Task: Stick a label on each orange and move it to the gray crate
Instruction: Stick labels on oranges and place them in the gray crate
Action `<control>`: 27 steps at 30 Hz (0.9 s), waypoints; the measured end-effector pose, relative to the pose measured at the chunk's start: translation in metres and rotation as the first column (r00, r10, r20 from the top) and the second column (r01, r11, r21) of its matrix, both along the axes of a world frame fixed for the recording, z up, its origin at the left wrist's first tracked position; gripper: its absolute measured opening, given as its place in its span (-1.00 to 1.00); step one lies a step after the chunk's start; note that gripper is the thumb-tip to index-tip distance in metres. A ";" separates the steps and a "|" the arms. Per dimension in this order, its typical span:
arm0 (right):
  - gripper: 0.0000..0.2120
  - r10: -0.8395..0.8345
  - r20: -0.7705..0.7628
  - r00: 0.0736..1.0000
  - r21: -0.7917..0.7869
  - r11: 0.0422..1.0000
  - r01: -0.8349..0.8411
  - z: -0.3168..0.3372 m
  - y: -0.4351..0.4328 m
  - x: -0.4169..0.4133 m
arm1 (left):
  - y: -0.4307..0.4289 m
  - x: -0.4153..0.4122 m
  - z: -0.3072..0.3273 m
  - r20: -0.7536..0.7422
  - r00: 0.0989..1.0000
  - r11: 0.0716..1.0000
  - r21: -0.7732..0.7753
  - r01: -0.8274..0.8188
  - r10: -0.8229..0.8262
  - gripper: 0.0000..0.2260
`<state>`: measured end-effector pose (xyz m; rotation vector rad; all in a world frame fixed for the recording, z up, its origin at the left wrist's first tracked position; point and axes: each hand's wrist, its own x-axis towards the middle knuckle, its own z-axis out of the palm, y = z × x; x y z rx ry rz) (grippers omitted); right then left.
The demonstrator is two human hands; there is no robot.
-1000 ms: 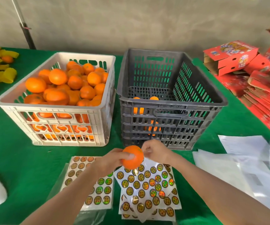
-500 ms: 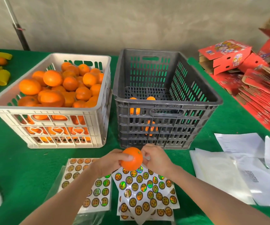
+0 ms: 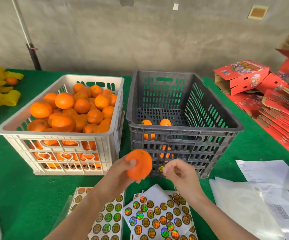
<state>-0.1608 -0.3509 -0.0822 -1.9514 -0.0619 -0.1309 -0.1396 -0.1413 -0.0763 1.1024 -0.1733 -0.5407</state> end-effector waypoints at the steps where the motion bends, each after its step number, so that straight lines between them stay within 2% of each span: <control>1: -0.75 0.013 0.047 0.999 0.060 0.998 -0.016 0.016 0.004 0.000 | -0.002 0.002 0.015 -0.006 1.000 0.994 -0.110 0.005 -0.006 -0.15; 3: -0.81 0.012 0.137 0.991 0.191 0.981 -0.038 0.050 0.012 0.001 | -0.005 0.007 0.041 0.022 1.000 0.962 -0.272 0.025 -0.020 -0.28; 5: -0.96 0.017 0.174 0.985 0.350 0.933 -0.078 0.080 0.021 0.003 | -0.009 0.009 0.064 0.053 0.999 0.938 -0.346 0.005 0.014 -0.39; 7: -0.87 0.049 0.184 0.982 0.445 0.886 -0.127 0.100 0.029 0.006 | -0.013 0.011 0.079 0.048 0.995 0.936 -0.344 -0.067 0.089 -0.39; 9: -0.84 0.064 0.192 0.979 0.470 0.870 -0.149 0.112 0.039 0.008 | -0.019 0.011 0.085 0.057 0.988 0.946 -0.303 -0.118 0.141 -0.45; 11: -0.86 0.060 0.224 0.973 0.457 0.875 -0.159 0.117 0.049 0.008 | -0.023 0.010 0.086 0.063 0.985 0.952 -0.273 -0.138 0.161 -0.50; 17: -0.84 0.006 0.335 0.942 0.290 0.951 -0.109 0.111 0.055 0.015 | -0.020 0.009 0.084 0.048 0.983 0.954 -0.255 -0.161 0.178 -0.55; 22: -0.89 -0.026 0.408 0.912 0.099 0.995 -0.016 0.104 0.056 0.022 | -0.015 0.016 0.079 0.117 0.969 0.963 -0.189 -0.193 0.217 -0.46; 23: -0.86 -0.032 0.382 0.924 0.098 0.995 -0.006 0.104 0.056 0.024 | -0.014 0.017 0.079 0.119 0.966 0.962 -0.181 -0.205 0.229 -0.46; 25: -0.67 -0.015 0.297 0.955 0.142 0.989 -0.028 0.104 0.053 0.027 | -0.011 0.020 0.080 0.116 0.963 0.960 -0.169 -0.223 0.244 -0.44; 27: -0.55 0.077 0.294 0.953 0.118 0.986 -0.116 0.104 0.051 0.030 | -0.011 0.025 0.081 0.123 0.962 0.963 -0.146 -0.225 0.243 -0.44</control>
